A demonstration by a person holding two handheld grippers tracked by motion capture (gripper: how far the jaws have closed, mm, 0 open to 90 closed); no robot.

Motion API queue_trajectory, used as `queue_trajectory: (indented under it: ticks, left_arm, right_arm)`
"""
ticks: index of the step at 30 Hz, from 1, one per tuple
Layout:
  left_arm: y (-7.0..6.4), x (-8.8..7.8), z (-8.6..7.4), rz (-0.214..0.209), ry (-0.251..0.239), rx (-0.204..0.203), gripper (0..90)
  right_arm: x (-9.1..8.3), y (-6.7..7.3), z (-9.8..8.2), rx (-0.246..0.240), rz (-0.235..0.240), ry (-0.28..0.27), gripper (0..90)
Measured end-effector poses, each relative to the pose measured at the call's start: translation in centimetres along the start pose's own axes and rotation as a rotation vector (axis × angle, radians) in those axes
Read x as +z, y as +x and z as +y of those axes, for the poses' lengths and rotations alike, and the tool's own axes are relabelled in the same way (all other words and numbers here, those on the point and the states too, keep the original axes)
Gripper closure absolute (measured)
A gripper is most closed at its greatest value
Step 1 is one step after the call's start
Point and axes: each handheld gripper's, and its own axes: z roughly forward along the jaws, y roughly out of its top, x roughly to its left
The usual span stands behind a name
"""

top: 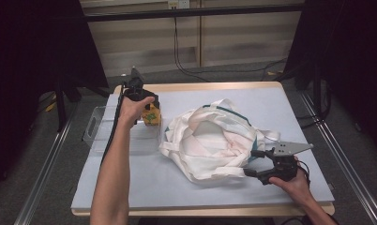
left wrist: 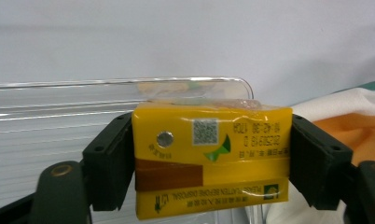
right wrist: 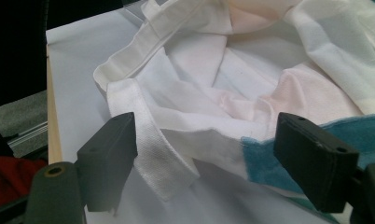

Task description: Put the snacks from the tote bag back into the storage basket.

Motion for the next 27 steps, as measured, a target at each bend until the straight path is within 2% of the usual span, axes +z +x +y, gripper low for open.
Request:
queue_trajectory:
  ticks: [3, 6, 8, 11, 13, 17, 20, 24, 26, 27]
  left_arm:
    - [-0.30, 0.20, 0.19, 0.011, -0.011, -0.018, 23.7]
    - [0.10, 0.18, 0.24, -0.003, -0.012, -0.015, 23.7]
    - [-0.08, 0.16, 0.17, 0.005, -0.010, -0.010, 23.6]
    - [-0.34, 0.06, 0.08, 0.022, -0.021, 0.018, 24.1]
    - [-0.26, -0.04, 0.02, 0.021, -0.018, 0.041, 24.3]
    - [-0.09, -0.15, -0.14, 0.012, -0.021, 0.064, 24.0]
    - [-0.25, 0.05, -0.22, 0.017, -0.009, 0.091, 18.1]
    - [-0.53, -0.01, -0.33, 0.024, -0.030, 0.130, 9.7]
    - [-0.59, -0.31, -0.42, 0.024, -0.050, 0.144, 8.2]
    - [-0.65, -0.35, -0.51, 0.025, -0.062, 0.137, 7.4]
  right_arm:
    - [-0.13, -0.15, 0.01, 0.004, -0.005, -0.007, 21.2]
    - [-0.17, -0.19, 0.01, 0.006, -0.006, -0.007, 21.2]
    - [-0.20, -0.15, 0.03, 0.008, -0.006, -0.012, 21.3]
    - [-0.18, -0.14, 0.06, 0.003, -0.010, -0.010, 21.3]
    - [-0.24, -0.08, 0.11, 0.003, -0.009, -0.013, 21.2]
    - [-0.33, -0.04, 0.10, 0.004, -0.012, -0.013, 21.2]
    - [-0.34, -0.02, 0.08, 0.004, -0.014, -0.011, 21.1]
    - [-0.36, 0.00, 0.07, 0.003, -0.017, -0.011, 21.1]
    - [-0.39, 0.02, 0.07, 0.002, -0.016, -0.012, 21.1]
    - [-0.40, 0.00, 0.07, 0.002, -0.017, -0.012, 21.1]
